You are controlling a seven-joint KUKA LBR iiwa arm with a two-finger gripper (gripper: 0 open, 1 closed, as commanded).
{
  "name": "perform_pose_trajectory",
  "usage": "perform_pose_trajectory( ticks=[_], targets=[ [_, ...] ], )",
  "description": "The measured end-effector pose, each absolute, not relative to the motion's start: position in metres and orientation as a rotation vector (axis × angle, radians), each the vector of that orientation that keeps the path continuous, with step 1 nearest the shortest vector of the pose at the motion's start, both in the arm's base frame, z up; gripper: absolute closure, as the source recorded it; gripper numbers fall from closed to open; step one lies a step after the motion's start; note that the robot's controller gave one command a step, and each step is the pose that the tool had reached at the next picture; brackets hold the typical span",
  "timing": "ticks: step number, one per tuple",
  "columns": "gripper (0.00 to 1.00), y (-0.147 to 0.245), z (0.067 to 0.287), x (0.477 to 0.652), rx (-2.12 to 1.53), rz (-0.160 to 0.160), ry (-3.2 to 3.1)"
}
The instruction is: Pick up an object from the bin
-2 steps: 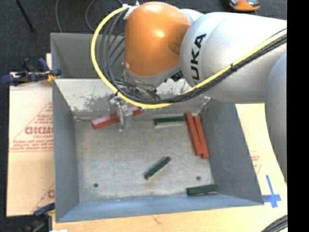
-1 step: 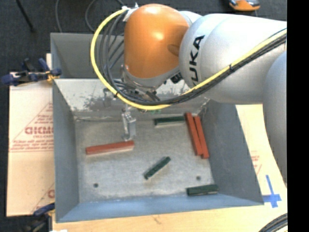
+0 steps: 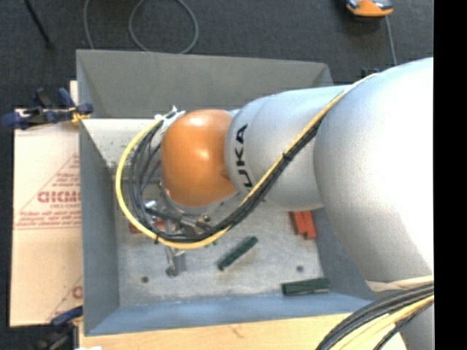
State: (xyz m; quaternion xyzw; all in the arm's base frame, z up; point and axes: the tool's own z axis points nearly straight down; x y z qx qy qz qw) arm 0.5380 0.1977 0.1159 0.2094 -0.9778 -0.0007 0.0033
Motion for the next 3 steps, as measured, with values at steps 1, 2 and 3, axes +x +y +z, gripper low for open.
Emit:
perform_pose_trajectory(
  ticks=[1,2,3],
  targets=[
    [0.00,0.129,0.092,0.594,0.717,0.007,-3.064],
    [0.00,0.135,0.072,0.652,0.875,0.004,-3.028],
    [1.00,0.136,0.073,0.650,0.868,-0.002,-3.028]
  ],
)
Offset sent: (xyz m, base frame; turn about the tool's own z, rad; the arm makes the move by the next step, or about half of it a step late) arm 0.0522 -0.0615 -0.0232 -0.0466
